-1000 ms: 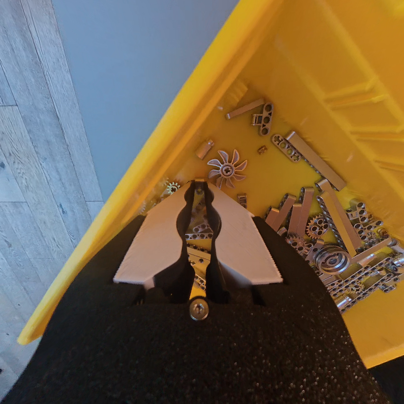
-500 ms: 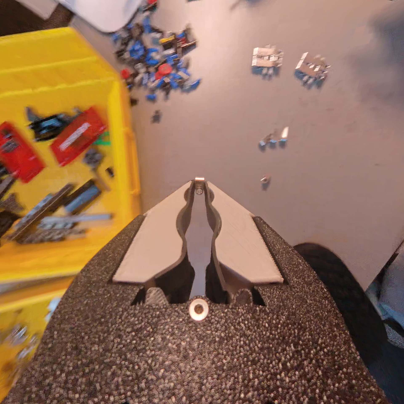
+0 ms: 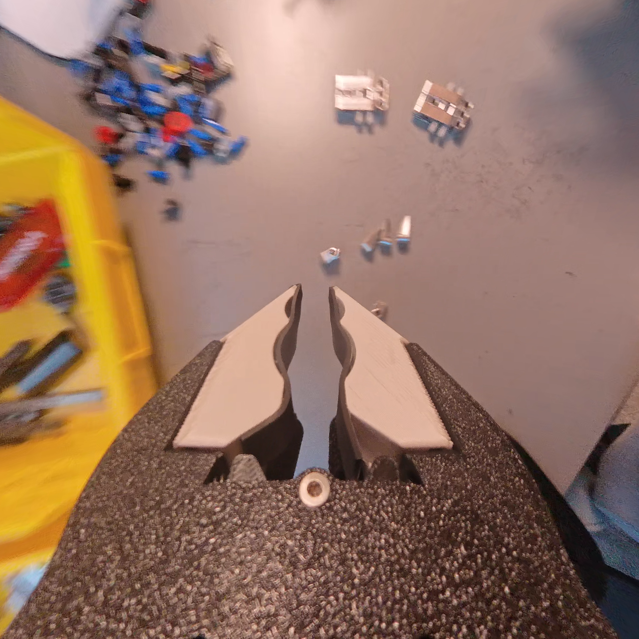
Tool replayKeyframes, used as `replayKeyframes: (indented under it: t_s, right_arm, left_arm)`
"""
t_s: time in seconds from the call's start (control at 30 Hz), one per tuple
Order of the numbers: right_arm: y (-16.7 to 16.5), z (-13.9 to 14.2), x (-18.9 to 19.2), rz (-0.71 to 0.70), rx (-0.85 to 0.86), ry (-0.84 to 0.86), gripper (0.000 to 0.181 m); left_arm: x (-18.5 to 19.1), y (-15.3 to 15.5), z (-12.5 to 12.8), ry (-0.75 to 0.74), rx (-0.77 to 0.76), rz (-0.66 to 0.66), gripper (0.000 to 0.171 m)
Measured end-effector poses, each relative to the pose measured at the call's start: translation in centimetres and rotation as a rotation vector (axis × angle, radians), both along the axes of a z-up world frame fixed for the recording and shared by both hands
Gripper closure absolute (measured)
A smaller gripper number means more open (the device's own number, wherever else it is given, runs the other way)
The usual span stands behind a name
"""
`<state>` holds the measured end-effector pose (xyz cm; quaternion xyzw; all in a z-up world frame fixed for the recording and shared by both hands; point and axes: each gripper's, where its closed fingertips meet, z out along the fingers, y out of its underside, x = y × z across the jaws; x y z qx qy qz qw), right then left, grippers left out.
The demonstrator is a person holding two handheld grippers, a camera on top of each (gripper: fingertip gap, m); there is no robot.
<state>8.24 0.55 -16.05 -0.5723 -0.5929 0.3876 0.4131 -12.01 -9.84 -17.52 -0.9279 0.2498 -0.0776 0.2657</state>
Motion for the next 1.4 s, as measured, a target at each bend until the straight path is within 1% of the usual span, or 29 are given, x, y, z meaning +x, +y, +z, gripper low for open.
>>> replayKeyframes:
  t_s: [0.07, 0.13, 0.17, 0.2, 0.23, 0.27, 0.3, 0.37, 0.43, 0.47, 0.5, 0.57, 0.67, 0.8, 0.87, 0.93, 1.0, 1.03, 1.07, 1.1, 1.13, 1.17, 1.2, 1.23, 1.27, 1.3, 1.37, 1.4]
  right_arm:
    - [0.0, 0.1, 0.0, 0.000, -0.002, 0.006, 0.143]
    - [-0.1, 0.1, 0.0, 0.004, 0.001, 0.004, 0.144]
    - [-0.2, 0.0, 0.0, 0.008, 0.003, -0.002, 0.144]
    - [-0.3, -0.2, 0.0, 0.013, 0.007, -0.010, 0.143]
    - [-0.4, -0.3, -0.1, 0.018, 0.012, -0.018, 0.143]
    - [-0.5, -0.4, -0.1, 0.022, 0.018, -0.023, 0.143]
    - [-0.6, -0.4, -0.1, 0.024, 0.023, -0.025, 0.143]
    - [-0.6, -0.3, -0.1, 0.022, 0.029, -0.020, 0.143]
    - [-0.4, -0.1, 0.0, 0.013, 0.027, -0.008, 0.143]
    - [-0.3, 0.0, 0.0, 0.008, 0.023, -0.002, 0.144]
    - [-0.2, 0.0, 0.1, 0.004, 0.019, 0.002, 0.144]
    - [-0.1, 0.0, 0.0, 0.001, 0.012, 0.002, 0.144]
    - [-0.2, -0.1, 0.0, 0.004, 0.012, -0.008, 0.144]
    - [-0.2, -0.1, 0.0, 0.005, 0.017, -0.006, 0.144]
    - [-0.2, 0.0, 0.0, 0.004, 0.017, 0.000, 0.144]
    - [-0.2, 0.1, 0.1, 0.004, 0.019, 0.003, 0.144]
    - [-0.2, 0.1, 0.1, 0.005, 0.021, 0.004, 0.144]
    - [-0.3, 0.1, 0.1, 0.005, 0.022, 0.004, 0.144]
    - [-0.3, 0.1, 0.1, 0.005, 0.024, 0.006, 0.144]
    - [-0.3, 0.2, 0.1, 0.004, 0.025, 0.009, 0.144]
    - [-0.2, 0.2, 0.1, 0.003, 0.025, 0.011, 0.144]
    - [-0.2, 0.2, 0.1, 0.004, 0.023, 0.011, 0.144]
    - [-0.3, 0.1, 0.1, 0.006, 0.020, 0.007, 0.144]
    - [-0.3, 0.0, 0.1, 0.010, 0.018, 0.001, 0.144]
    - [-0.4, -0.1, 0.0, 0.015, 0.020, -0.006, 0.144]
    - [-0.5, -0.2, 0.0, 0.020, 0.025, -0.013, 0.144]
    - [-0.8, -0.4, -0.1, 0.030, 0.038, -0.025, 0.144]
    - [-0.8, -0.5, -0.1, 0.033, 0.043, -0.027, 0.144]
  left_arm:
    - [-5.1, 0.3, 4.5, 0.070, 0.117, 0.124, 0.159]
    - [-12.3, -0.1, 8.6, 0.119, 0.197, 0.314, 0.160]
    - [-16.4, -0.9, 9.5, 0.147, 0.196, 0.415, 0.160]
    - [-20.6, -1.9, 9.5, 0.177, 0.161, 0.517, 0.158]
    - [-24.5, -3.2, 8.6, 0.197, 0.106, 0.615, 0.155]
    - [-27.8, -4.3, 7.1, 0.186, 0.043, 0.698, 0.155]
    - [-30.1, -5.3, 5.3, 0.139, -0.019, 0.763, 0.154]
    - [-33.4, -6.8, 1.7, 0.061, -0.117, 0.867, 0.154]
    - [-35.6, -8.0, -0.9, 0.067, -0.178, 0.924, 0.154]
    - [-36.0, -8.1, -1.9, 0.048, -0.196, 0.939, 0.154]
    - [-36.3, -8.2, -2.5, 0.031, -0.209, 0.953, 0.154]
    - [-36.8, -8.5, -3.3, 0.049, -0.239, 0.964, 0.154]
    - [-36.7, -8.5, -4.1, 0.051, -0.272, 0.950, 0.157]
    - [-36.8, -8.9, -5.0, 0.088, -0.311, 0.946, 0.160]
    - [-36.7, -8.8, -5.1, 0.083, -0.312, 0.944, 0.164]
    - [-36.5, -8.8, -5.1, 0.080, -0.318, 0.936, 0.164]
    - [-36.2, -8.4, -4.2, 0.090, -0.289, 0.913, 0.165]
    - [-35.8, -7.6, -2.8, 0.088, -0.229, 0.900, 0.165]
    - [-34.9, -6.3, -0.5, 0.077, -0.137, 0.878, 0.165]
    - [-33.3, -4.9, 2.4, 0.061, -0.026, 0.837, 0.165]
    - [-30.7, -3.4, 5.4, 0.032, 0.079, 0.768, 0.165]
    - [-27.0, -2.1, 8.2, -0.023, 0.163, 0.663, 0.165]
    - [-22.4, -1.1, 10.3, -0.097, 0.217, 0.540, 0.165]
    - [-17.9, -0.6, 11.5, -0.156, 0.238, 0.430, 0.164]
    - [-13.9, -0.3, 11.4, -0.177, 0.228, 0.340, 0.165]
    - [-10.3, -0.2, 10.2, -0.167, 0.197, 0.255, 0.164]
    - [-4.3, 0.0, 5.9, -0.136, 0.128, 0.131, 0.164]
    - [-2.0, 0.1, 3.7, -0.140, 0.103, 0.097, 0.164]
